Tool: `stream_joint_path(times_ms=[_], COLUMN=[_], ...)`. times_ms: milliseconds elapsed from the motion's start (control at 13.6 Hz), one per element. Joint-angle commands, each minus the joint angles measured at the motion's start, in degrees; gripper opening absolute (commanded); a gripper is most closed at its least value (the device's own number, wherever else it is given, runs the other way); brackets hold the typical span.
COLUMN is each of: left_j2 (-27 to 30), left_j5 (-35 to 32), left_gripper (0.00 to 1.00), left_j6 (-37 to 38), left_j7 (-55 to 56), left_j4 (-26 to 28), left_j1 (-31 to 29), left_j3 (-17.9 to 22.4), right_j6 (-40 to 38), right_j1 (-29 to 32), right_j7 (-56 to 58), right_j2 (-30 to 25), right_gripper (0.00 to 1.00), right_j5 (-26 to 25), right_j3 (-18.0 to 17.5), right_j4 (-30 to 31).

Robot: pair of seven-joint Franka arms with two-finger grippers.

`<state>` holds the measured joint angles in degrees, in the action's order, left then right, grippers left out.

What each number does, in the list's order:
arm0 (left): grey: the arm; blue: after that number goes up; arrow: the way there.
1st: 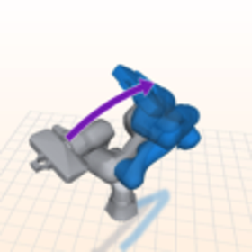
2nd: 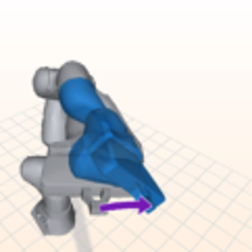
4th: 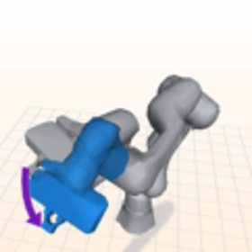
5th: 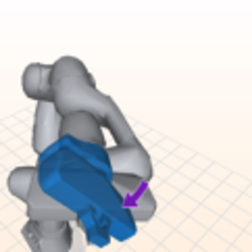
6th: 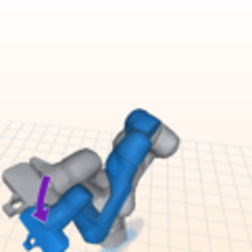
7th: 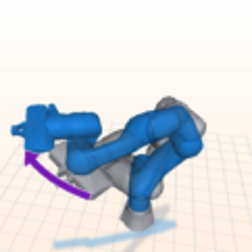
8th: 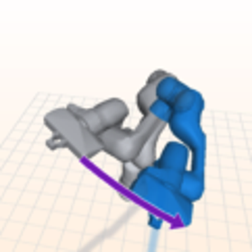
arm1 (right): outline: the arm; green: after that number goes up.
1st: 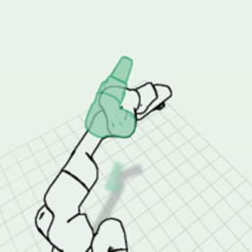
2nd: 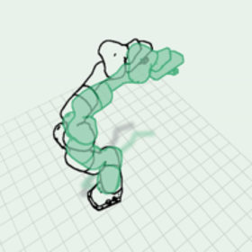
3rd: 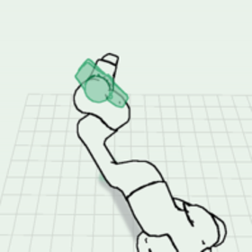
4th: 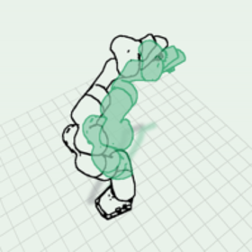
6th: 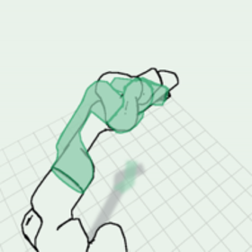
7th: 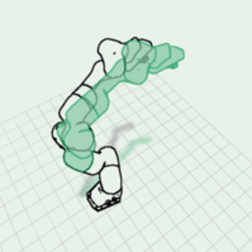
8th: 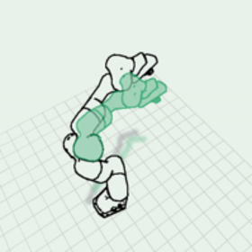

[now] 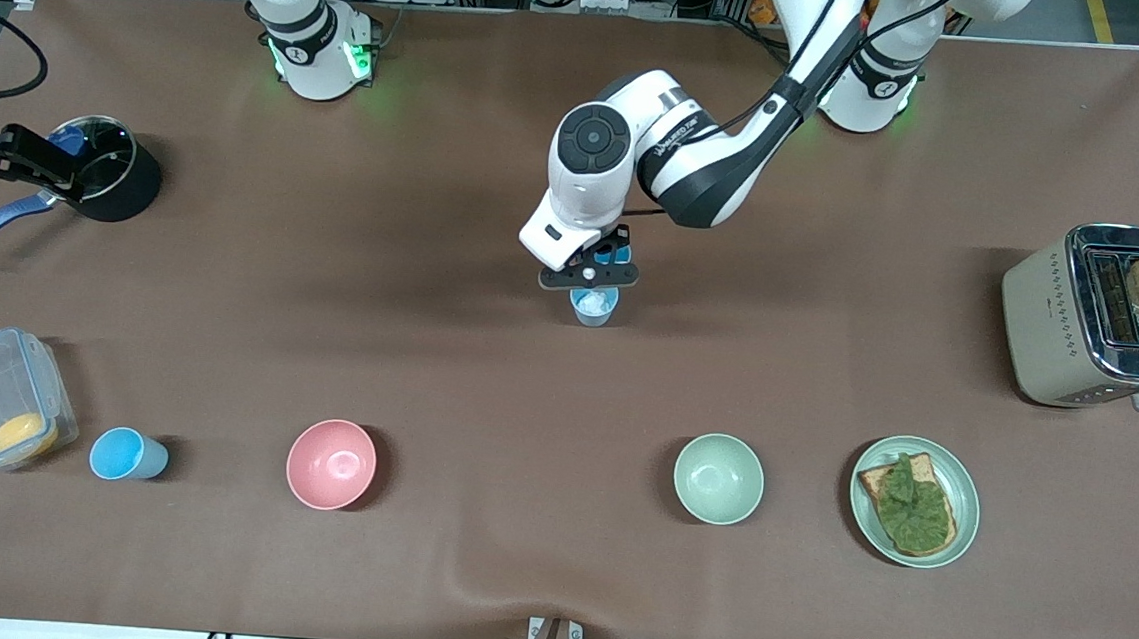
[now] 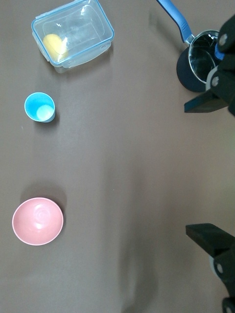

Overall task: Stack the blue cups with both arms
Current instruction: 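Lower the blue cup into the placed cup and open the left gripper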

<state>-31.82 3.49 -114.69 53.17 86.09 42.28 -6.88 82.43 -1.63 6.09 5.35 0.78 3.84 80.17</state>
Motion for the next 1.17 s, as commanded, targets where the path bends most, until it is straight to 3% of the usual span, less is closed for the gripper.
stream_joint_path(times_ms=[0,587,660,807,880,1027,1100], left_j2=[-1.31,-2.55,-2.55,-2.55,-2.55,-2.54,-2.46], left_j5=[1.26,1.17,1.52,4.85,4.77,4.68,4.51], left_gripper=[0.00,0.00,0.04,0.32,0.37,0.59,0.63], left_j6=[0.26,-1.86,-1.86,-1.94,-2.29,-2.91,-3.35], left_j7=[0.62,3.52,3.87,3.70,2.74,1.06,1.14], left_j4=[-1.89,-1.89,-1.81,-1.81,-1.80,-1.63,-1.63], left_j1=[0.79,1.58,1.58,1.58,1.58,1.58,1.58], left_j3=[1.08,1.17,1.69,3.01,3.19,3.28,3.45], right_j6=[-0.69,-0.69,-0.69,-0.69,-0.69,-0.69,-0.69], right_j1=[0.40,0.49,0.49,0.49,0.49,0.49,0.49], right_j7=[0.15,0.15,0.15,0.15,0.15,0.15,0.15], right_j2=[0.02,0.02,0.02,0.02,0.02,0.02,0.02], right_gripper=[1.00,1.00,1.00,1.00,1.00,1.00,1.00], right_j5=[-0.34,0.19,0.19,0.10,0.18,0.19,0.19], right_j3=[-0.15,-0.06,-0.06,-0.06,-0.06,-0.06,-0.06], right_j4=[-0.63,-0.63,-0.63,-0.63,-0.63,-0.63,-0.63])
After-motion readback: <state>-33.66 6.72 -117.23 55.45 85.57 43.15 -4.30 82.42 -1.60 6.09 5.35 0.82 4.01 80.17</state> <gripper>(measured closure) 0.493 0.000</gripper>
